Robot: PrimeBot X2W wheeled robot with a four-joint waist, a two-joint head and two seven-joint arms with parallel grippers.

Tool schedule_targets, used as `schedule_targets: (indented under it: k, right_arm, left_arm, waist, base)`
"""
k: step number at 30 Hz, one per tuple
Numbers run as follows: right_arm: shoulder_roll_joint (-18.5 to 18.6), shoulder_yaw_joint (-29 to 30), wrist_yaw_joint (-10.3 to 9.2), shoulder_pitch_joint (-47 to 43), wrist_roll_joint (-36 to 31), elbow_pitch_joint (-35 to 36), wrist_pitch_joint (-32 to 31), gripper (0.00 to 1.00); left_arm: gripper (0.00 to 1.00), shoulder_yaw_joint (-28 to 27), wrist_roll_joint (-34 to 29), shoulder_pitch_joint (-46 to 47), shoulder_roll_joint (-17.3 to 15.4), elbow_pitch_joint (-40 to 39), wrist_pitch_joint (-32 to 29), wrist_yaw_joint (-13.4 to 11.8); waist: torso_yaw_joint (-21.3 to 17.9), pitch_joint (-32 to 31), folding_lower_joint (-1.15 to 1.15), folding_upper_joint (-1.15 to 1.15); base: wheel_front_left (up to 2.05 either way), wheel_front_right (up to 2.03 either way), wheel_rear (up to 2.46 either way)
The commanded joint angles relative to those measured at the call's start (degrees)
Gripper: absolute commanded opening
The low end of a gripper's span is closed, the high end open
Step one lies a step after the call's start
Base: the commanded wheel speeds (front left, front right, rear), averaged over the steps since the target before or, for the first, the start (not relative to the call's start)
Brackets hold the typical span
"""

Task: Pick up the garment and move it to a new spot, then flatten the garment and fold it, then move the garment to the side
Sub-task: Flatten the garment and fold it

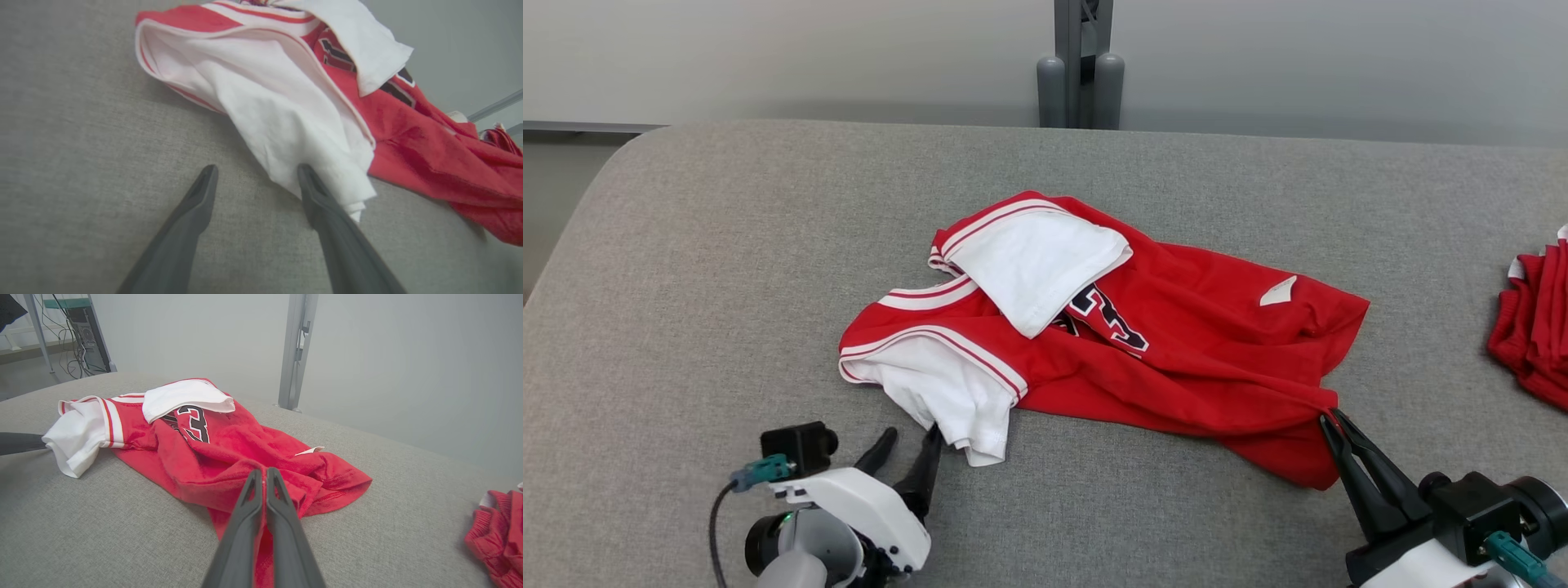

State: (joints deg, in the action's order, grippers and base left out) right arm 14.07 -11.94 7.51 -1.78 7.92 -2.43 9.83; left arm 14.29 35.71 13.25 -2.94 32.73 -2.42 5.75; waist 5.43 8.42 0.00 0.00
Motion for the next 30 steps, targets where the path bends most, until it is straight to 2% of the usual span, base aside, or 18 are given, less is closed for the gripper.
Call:
schedule_targets:
  k: [1,6,14,30]
  right_arm:
    - [0.1,0.1,-0.04,0.3,0.2,-0.1,-0.1,0.00]
    - [0.0,0.1,-0.04,0.3,0.2,-0.3,0.0,0.00]
    - [0.0,-0.3,-0.04,1.1,0.0,-0.5,-0.3,0.00]
    - [-0.2,-0.1,-0.04,1.7,-0.2,-1.0,-0.3,0.00]
  left_arm:
    - [1.00,-0.6,1.1,0.8,-0.2,-0.3,0.4,0.2]
    - [1.00,-1.3,5.9,1.0,-0.1,-0.4,-0.4,0.3]
    - [1.00,3.0,12.3,2.0,-0.1,0.1,-1.5,0.5]
    - [1.00,7.2,15.9,4.5,-0.1,3.4,-1.1,-0.3]
  waist:
    - [0.0,0.0,0.00,0.00]
    - [0.1,0.3,0.00,0.00]
    - [-0.2,0.9,0.00,0.00]
    - [-1.1,1.9,0.00,0.00]
  base:
    - [0.00,0.00,0.00]
    - [0.00,0.00,0.00]
    - [0.00,0.00,0.00]
    - [0.00,0.00,0.00]
